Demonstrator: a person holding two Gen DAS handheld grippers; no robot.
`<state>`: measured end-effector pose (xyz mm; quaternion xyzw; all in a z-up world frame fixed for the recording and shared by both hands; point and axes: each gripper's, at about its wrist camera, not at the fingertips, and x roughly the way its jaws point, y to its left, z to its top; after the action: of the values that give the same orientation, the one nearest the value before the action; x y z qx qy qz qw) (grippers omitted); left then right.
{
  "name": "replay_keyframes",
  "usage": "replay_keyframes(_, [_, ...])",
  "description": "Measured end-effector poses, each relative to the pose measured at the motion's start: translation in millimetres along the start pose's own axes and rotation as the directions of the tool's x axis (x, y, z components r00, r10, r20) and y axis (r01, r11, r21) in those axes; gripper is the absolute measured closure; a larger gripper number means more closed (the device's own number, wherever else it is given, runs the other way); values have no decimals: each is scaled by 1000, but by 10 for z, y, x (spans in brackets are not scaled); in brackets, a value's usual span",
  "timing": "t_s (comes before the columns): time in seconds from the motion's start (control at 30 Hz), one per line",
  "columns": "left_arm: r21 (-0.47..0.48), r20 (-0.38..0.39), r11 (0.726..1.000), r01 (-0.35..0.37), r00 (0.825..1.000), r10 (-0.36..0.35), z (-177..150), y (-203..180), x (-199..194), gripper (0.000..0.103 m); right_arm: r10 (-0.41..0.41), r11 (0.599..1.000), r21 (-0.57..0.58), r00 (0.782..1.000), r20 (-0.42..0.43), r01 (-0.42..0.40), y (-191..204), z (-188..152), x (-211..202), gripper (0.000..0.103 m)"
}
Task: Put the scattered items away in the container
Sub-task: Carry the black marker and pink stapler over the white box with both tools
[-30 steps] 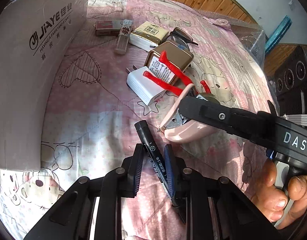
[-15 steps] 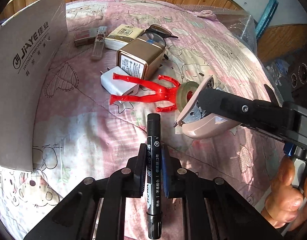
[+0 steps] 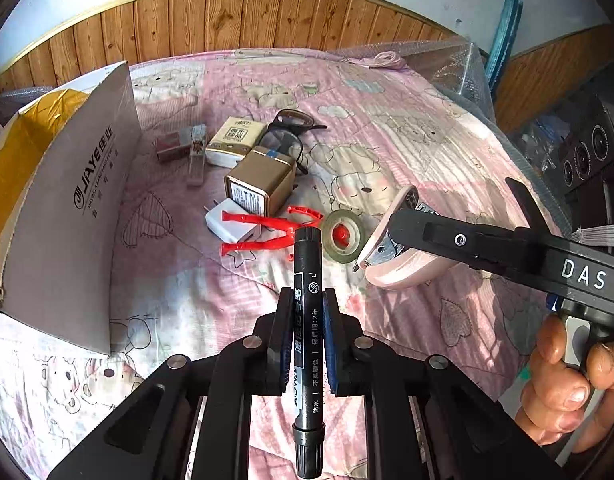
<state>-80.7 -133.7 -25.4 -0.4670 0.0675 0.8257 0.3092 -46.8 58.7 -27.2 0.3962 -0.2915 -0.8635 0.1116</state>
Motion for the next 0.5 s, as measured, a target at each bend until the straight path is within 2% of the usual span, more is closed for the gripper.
replay_keyframes(0.27, [-14,75,1000,21,997,-20,-11,33,-361,89,0,997,-74,1000,16,1,371,-29,-118,75])
replay_keyframes(0.5, [-59,145,998,33,989,-24,-35,232,-721,89,1,989,-145,1000,19,2,777,-48,-154,75])
